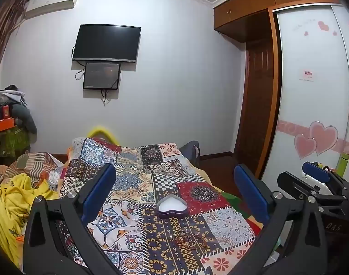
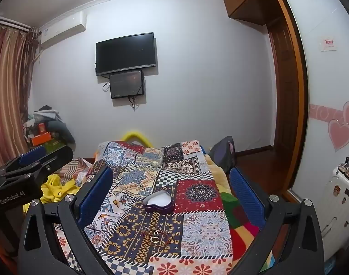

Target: Organize jewelry

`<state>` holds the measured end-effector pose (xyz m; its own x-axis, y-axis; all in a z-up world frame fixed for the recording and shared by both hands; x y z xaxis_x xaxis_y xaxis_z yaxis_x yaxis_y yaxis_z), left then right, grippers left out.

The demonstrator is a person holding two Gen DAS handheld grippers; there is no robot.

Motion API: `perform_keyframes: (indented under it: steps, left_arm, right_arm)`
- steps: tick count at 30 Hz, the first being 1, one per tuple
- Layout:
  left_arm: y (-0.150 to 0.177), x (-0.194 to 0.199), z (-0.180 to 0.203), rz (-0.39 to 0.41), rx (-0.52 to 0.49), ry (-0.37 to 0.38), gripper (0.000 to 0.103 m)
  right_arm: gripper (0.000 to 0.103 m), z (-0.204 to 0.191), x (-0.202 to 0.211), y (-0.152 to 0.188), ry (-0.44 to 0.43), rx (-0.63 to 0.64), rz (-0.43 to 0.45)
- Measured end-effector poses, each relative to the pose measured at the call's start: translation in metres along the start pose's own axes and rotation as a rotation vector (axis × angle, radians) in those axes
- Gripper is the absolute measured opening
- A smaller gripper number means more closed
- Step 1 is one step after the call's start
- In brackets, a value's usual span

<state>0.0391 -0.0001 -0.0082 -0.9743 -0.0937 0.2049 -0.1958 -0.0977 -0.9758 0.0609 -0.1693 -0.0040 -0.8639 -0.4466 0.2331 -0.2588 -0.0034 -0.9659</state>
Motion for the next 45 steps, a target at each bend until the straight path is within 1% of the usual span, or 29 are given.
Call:
perform_keyframes:
  steps: [4,9,11,17,45]
  left_arm:
    - [0.005,0.003,0.005,0.001,-0.007,-0.005,0.103]
    - [0.014,-0.002,0.009,0.000,-0.002,-0.008,0.103]
    - [0.010,-0.004,0.003,-0.010,0.000,0.002,0.103]
    - [0.007,-0.003,0.002,-0.014,-0.001,0.002,0.103]
    - [0.005,-0.003,-0.002,-0.026,-0.002,0.006,0.103]
  right_arm:
    - [0.101,-0.001,0.000,-0.001,-0.001,-0.003,0.000]
    - [0.101,-0.002,0.001,-0.001,0.001,0.000,-0.001]
    - [0.101,-0.002,0.000,0.001,0.001,0.000,-0.003]
    - [0.101,-0.002,-0.001,0.002,0.000,0.002,-0.009]
    - [0.101,-0.006,-0.002,0.004,-0.003,0.001,-0.016]
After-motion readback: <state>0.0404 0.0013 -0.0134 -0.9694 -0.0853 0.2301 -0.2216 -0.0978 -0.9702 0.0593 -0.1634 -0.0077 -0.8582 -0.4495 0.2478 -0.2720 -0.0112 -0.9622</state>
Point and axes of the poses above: each gripper's, at about its wrist camera, not at the fingertips, and x roughly against the way its jaws point, z to its right, y to its underside, the point moved 4 cm from there along -x, roughly the way its jaws point, and after that the axes turned 5 degrees about -y, right-handed, at the moved point
